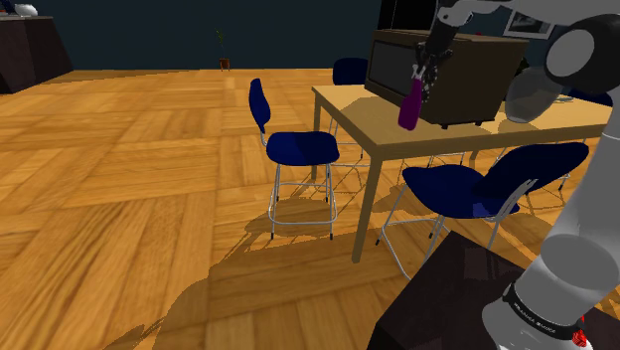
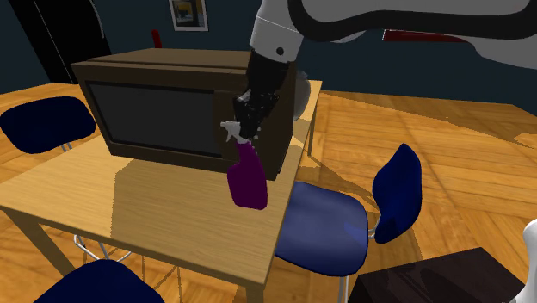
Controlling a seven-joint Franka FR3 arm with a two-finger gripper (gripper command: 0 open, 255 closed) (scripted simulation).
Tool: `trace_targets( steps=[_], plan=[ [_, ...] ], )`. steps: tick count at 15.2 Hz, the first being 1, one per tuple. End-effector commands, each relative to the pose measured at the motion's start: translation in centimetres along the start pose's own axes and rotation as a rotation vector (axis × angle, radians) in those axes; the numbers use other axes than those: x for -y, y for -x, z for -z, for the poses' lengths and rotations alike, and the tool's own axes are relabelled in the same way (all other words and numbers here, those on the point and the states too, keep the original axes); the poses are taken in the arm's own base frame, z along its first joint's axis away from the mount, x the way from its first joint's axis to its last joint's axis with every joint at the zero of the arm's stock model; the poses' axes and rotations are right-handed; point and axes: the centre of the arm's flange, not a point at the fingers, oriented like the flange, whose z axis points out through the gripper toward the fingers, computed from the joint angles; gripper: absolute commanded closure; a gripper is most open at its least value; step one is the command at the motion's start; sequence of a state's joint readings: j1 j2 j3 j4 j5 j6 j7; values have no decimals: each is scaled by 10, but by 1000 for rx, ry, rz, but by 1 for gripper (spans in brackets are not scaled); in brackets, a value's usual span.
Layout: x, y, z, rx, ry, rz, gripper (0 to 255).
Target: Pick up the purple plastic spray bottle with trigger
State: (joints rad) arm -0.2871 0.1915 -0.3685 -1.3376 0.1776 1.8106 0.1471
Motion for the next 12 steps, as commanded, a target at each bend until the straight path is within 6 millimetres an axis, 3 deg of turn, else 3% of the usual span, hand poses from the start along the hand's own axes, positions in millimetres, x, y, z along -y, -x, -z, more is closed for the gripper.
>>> trace_targets(
  steps=[1, 12],
  plan=[
    [1, -2, 9, 0, 0, 0, 255],
    [9, -17, 60, 0, 0, 0, 255]
  ],
)
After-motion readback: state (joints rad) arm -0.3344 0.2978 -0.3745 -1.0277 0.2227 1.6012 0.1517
